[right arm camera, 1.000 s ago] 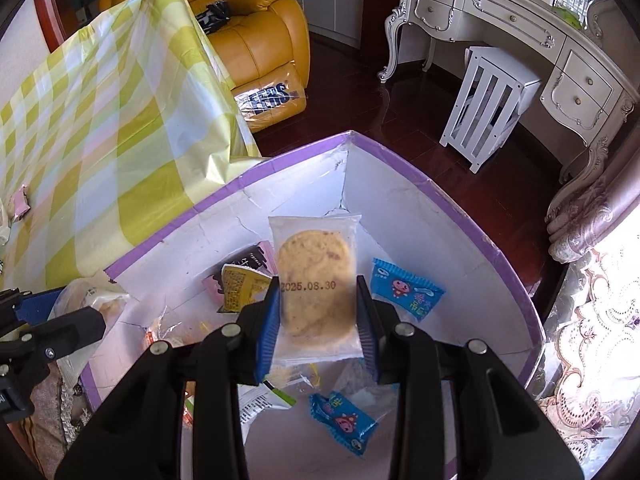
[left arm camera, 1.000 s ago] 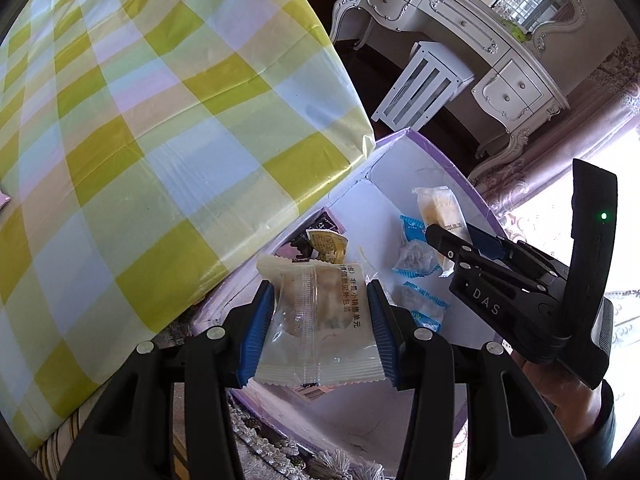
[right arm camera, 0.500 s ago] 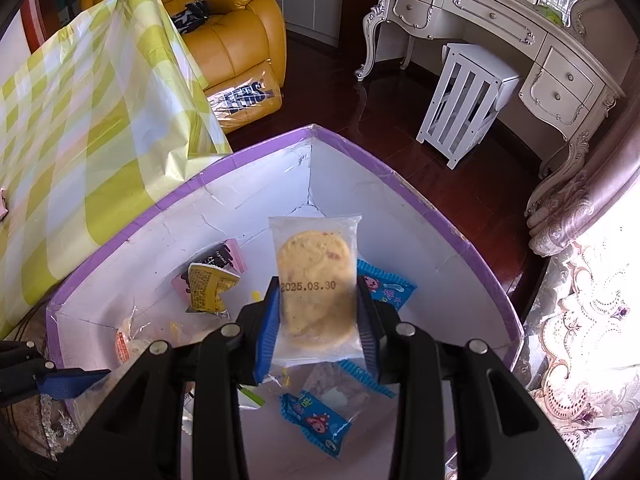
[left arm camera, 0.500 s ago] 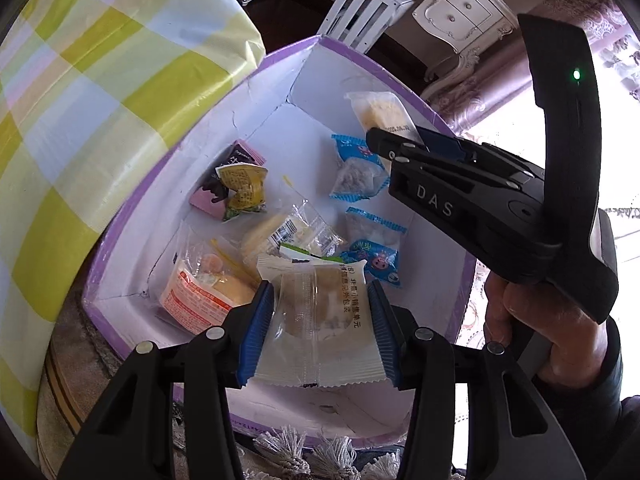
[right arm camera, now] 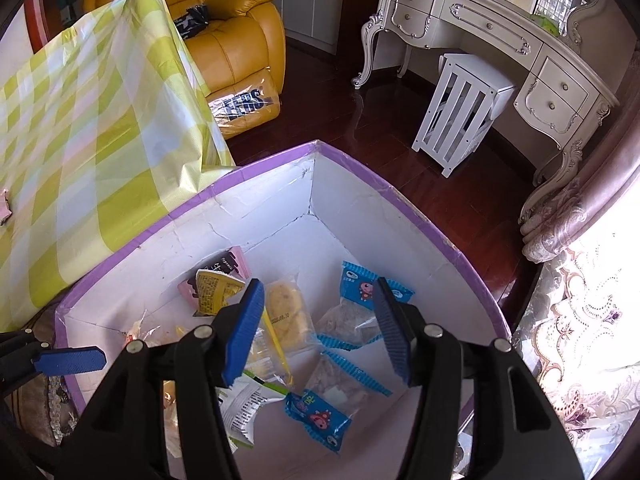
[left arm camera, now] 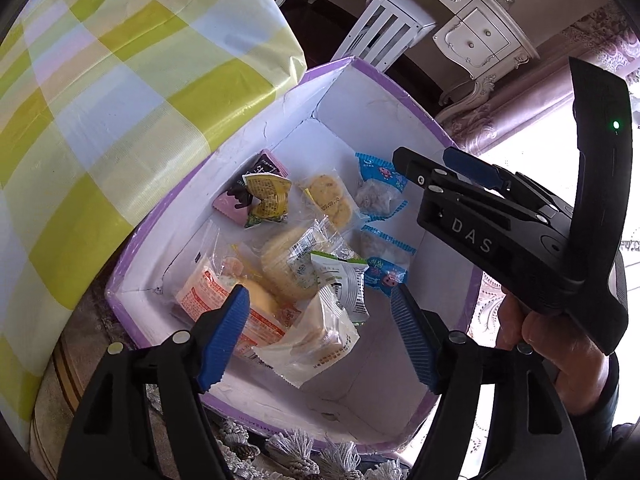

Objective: Organize snacks
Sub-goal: 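Open the left tool to drop the pastry while right tool releases biscuit bag, then move both open tools back over the table toward the remaining snacks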

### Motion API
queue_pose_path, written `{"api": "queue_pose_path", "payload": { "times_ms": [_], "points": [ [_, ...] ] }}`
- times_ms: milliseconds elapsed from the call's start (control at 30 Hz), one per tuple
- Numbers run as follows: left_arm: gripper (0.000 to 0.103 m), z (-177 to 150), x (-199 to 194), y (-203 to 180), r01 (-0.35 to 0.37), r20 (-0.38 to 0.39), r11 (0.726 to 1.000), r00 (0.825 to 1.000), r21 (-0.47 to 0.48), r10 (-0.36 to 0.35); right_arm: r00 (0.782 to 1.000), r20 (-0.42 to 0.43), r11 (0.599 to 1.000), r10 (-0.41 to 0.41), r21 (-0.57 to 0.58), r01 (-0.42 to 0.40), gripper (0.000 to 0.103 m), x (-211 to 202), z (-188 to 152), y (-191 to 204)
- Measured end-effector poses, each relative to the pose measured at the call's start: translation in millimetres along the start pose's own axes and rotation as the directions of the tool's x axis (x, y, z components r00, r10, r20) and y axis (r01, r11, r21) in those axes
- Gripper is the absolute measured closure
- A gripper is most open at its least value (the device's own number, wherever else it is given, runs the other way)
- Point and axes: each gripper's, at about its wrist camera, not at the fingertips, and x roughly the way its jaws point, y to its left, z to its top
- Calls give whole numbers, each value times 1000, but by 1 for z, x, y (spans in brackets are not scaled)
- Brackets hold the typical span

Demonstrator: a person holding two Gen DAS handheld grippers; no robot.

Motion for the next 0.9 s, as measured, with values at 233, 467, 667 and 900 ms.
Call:
{"api": "queue_pose_path", "payload": {
  "times_ms": [233,467,667,900],
  "points": [
    [32,0,-24,13,-29,106,998,994,-58,35,1000,14,1000,15,-5,-14,39,-8,3,8],
    [33,-2,-60,32,-93,234,989,965,-114,118,998,42,999,40,-26,-39,33,-21,10,26],
    [33,-9,-95,61,-188,326,964,914,-187,241,995,62,996,74,-63,-70,29,-32,15,53],
    [33,-25,-131,98,-275,389,921,844,-277,369,989,76,987,124,-109,-115,27,-44,20,88]
  ]
}}
